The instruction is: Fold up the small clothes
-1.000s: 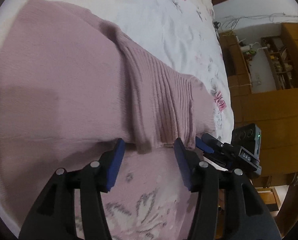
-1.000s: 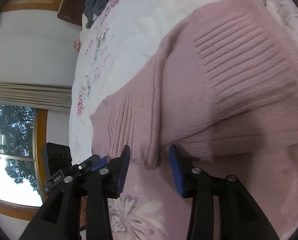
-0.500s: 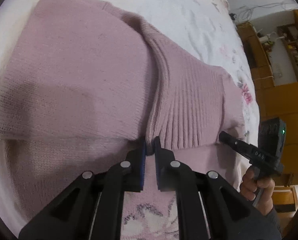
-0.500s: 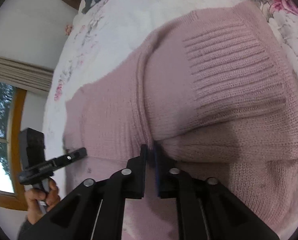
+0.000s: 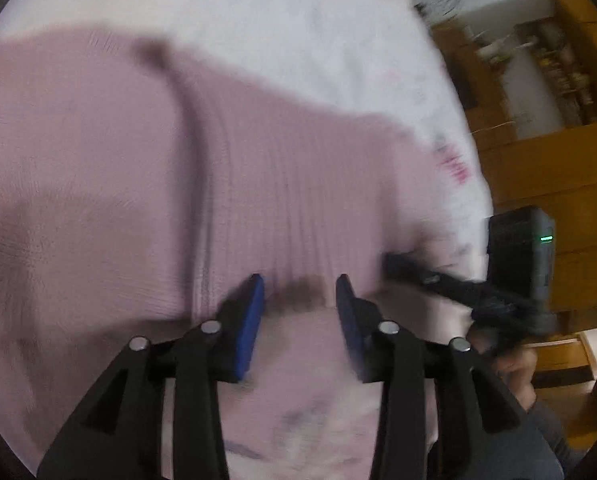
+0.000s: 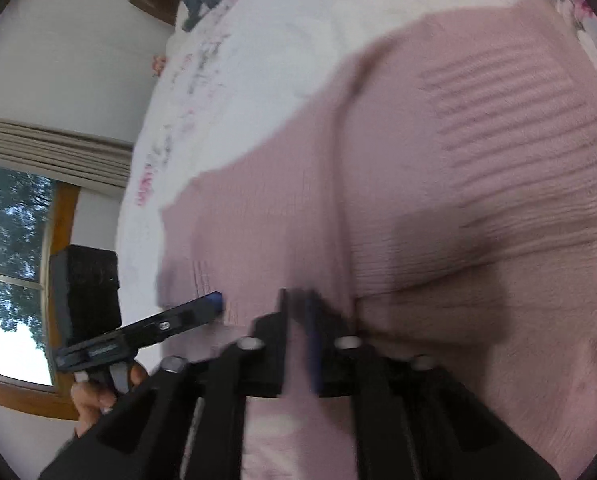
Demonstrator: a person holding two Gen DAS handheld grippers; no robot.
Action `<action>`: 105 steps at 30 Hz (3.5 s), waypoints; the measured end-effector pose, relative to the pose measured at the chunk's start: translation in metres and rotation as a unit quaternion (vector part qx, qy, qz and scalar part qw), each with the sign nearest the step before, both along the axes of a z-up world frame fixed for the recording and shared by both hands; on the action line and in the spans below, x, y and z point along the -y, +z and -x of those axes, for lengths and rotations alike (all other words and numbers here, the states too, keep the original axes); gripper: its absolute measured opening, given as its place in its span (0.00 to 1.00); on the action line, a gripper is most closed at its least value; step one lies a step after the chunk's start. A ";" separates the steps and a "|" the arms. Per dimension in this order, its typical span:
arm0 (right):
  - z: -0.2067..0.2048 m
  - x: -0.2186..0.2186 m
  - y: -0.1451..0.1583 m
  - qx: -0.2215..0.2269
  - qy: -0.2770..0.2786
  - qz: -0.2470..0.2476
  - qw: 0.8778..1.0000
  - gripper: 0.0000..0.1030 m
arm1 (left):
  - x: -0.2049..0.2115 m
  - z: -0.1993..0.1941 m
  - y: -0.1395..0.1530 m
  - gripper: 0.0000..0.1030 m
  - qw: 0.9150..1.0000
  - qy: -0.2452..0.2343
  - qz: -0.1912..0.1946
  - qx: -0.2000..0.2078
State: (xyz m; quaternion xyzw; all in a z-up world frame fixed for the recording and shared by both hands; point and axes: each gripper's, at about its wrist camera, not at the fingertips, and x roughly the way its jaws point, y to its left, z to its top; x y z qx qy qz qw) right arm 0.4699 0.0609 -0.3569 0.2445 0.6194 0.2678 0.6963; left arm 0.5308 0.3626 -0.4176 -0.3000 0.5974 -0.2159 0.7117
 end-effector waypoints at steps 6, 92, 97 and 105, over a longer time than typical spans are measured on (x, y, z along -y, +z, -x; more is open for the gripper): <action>0.010 0.020 0.007 0.000 0.001 -0.042 0.999 0.05 | -0.029 0.017 0.014 0.53 0.998 0.019 0.053 0.034; 0.215 0.186 0.143 0.012 -0.089 -0.126 0.988 0.08 | -0.125 0.285 0.123 0.07 0.950 0.235 0.194 0.070; 0.170 0.180 0.148 0.016 -0.096 -0.103 0.990 0.08 | -0.135 0.227 0.120 0.07 0.953 0.241 0.172 0.056; 0.092 0.159 0.121 -0.010 -0.101 -0.057 0.993 0.08 | -0.145 0.133 0.081 0.07 0.961 0.244 0.126 0.003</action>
